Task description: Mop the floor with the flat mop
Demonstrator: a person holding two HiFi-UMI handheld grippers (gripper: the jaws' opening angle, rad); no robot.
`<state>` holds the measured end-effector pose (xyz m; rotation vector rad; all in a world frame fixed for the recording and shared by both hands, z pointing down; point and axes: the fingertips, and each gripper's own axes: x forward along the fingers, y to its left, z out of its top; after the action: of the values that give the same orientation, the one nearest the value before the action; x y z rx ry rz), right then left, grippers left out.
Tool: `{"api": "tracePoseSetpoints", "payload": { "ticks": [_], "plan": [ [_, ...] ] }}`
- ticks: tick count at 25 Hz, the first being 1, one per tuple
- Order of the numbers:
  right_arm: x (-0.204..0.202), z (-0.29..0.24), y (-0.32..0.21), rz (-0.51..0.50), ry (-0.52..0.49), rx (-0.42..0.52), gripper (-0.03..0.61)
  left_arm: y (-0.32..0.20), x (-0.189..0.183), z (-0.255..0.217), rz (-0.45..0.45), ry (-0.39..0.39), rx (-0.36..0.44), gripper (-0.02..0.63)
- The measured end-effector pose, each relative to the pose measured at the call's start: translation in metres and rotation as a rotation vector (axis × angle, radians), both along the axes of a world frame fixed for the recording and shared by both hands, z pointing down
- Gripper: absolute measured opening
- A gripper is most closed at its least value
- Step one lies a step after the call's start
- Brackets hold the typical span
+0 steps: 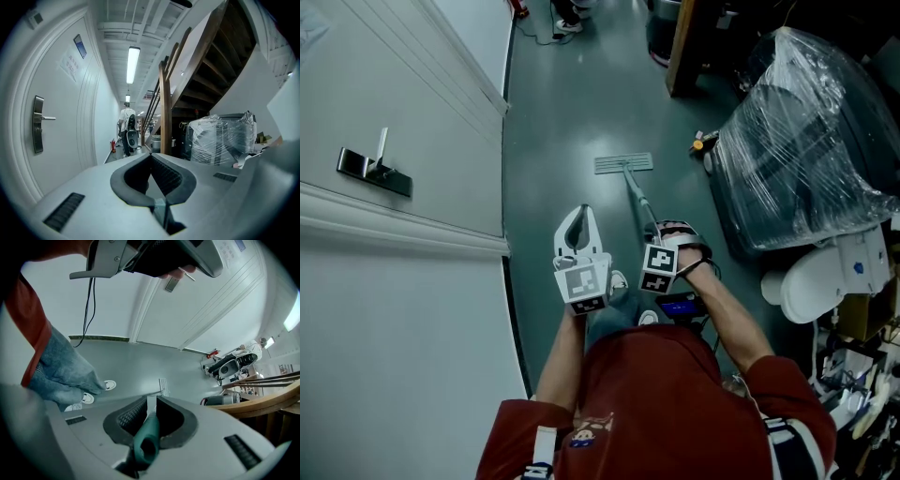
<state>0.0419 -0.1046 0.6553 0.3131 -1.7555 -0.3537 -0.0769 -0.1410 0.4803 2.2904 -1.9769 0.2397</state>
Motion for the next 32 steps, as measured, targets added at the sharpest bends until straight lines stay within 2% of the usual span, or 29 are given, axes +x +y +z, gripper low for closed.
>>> {"api": "tracePoseSetpoints", "payload": {
  "ticks": [2, 9, 20, 32],
  "plan": [
    [0.008, 0.0, 0.013, -0.007, 0.001, 0.001, 0.071, 0.016, 0.009, 0.002, -0.005, -0.014, 0.002, 0.015],
    [0.029, 0.001, 0.062, -0.03, 0.002, -0.005, 0.071, 0.072, 0.032, 0.0, -0.035, 0.009, 0.004, 0.015],
    [0.054, 0.0, 0.122, -0.038, 0.002, -0.005, 0.071, 0.131, 0.061, -0.008, -0.023, -0.017, 0.029, 0.015],
    [0.07, -0.003, 0.204, -0.046, 0.002, -0.02, 0.071, 0.209, 0.075, 0.003, -0.016, -0.039, -0.024, 0.015]
  ]
}}
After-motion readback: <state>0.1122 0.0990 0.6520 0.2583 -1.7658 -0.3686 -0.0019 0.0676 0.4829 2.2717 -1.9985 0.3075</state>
